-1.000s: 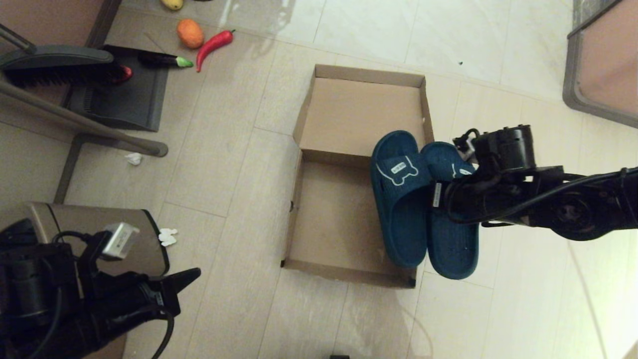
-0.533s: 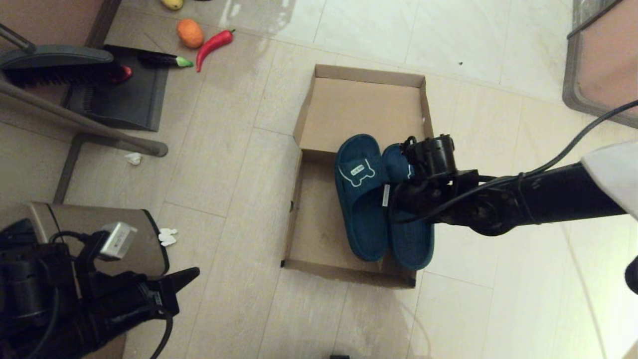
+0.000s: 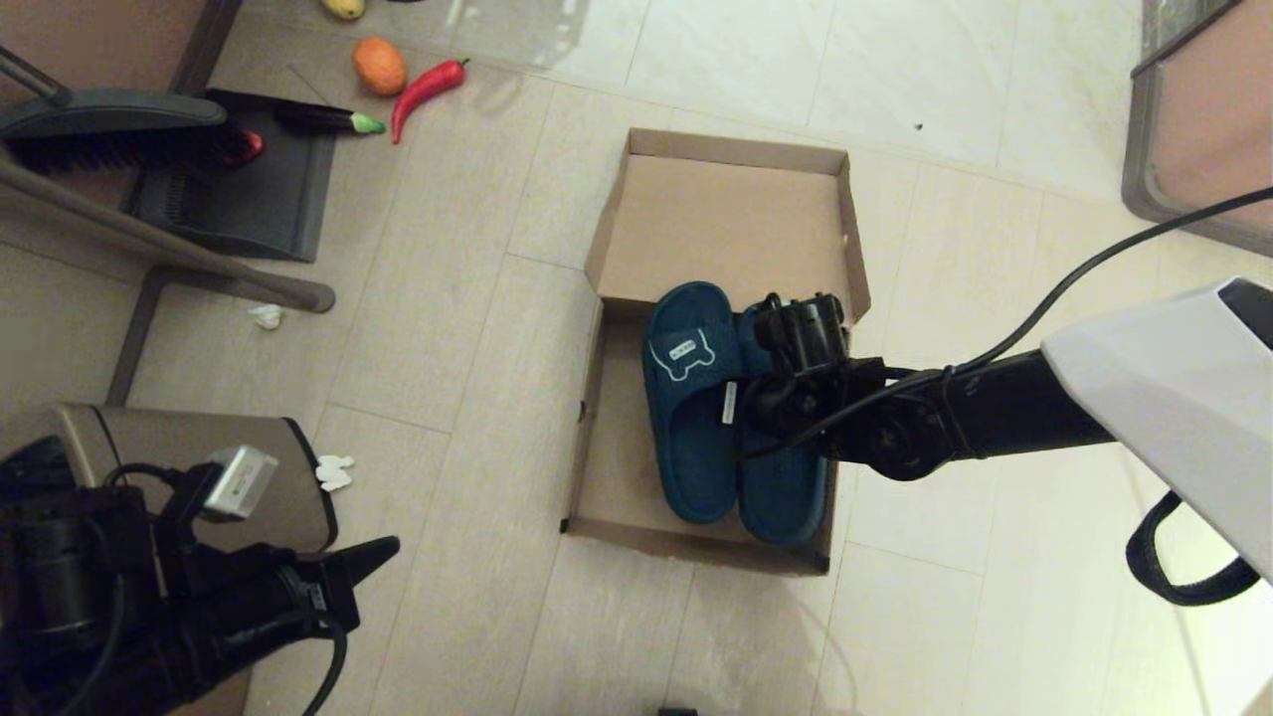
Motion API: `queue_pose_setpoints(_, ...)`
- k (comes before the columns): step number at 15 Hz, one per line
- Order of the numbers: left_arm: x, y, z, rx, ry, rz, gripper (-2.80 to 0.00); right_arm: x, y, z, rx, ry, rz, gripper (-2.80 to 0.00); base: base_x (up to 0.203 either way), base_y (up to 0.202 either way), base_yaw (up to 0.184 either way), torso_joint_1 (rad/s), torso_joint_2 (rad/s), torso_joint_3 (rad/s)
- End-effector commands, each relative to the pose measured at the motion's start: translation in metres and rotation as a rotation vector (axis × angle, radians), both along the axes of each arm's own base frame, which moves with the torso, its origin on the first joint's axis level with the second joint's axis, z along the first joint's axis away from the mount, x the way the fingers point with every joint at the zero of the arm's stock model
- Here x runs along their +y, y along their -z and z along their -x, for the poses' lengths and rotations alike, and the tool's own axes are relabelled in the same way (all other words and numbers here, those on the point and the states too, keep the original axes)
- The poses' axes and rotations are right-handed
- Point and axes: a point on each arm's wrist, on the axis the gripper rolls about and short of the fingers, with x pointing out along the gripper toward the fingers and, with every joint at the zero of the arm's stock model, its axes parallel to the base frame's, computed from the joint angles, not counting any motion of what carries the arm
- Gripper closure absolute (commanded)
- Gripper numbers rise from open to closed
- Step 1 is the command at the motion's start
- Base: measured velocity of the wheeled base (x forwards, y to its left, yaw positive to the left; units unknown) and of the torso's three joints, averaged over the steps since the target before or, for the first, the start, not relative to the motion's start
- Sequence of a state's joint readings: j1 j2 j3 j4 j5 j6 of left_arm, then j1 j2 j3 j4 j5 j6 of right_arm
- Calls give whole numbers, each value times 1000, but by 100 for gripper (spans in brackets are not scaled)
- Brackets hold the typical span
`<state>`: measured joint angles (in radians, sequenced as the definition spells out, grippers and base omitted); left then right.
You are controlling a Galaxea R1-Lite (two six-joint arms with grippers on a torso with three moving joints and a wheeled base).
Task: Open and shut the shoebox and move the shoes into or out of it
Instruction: Put the shoes into the shoe box
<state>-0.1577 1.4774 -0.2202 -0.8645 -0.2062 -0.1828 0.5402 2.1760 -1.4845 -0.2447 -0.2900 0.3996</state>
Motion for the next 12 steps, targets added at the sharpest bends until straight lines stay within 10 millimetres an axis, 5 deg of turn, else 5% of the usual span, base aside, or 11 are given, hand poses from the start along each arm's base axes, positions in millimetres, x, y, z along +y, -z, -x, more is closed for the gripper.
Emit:
queue_pose_setpoints(1, 0, 1, -1, 0, -1, 1, 0, 3, 10, -5, 15, 2, 7, 0, 0, 0, 0, 0, 0, 0)
queue_pose_setpoints(4, 0, 1, 0, 2, -1, 1, 0, 4, 17, -7, 25, 3, 15, 0, 0, 0, 0, 0, 0, 0)
queue_pose_setpoints(5, 0, 1, 0, 3, -1, 1, 0, 4, 18, -7, 27, 3, 15, -280, 0, 0, 0, 0, 0, 0)
queue_pose_setpoints(12, 0, 2, 0, 5, -2, 0, 0, 6, 28, -9, 42, 4, 24, -280, 0, 0, 0, 0, 0, 0)
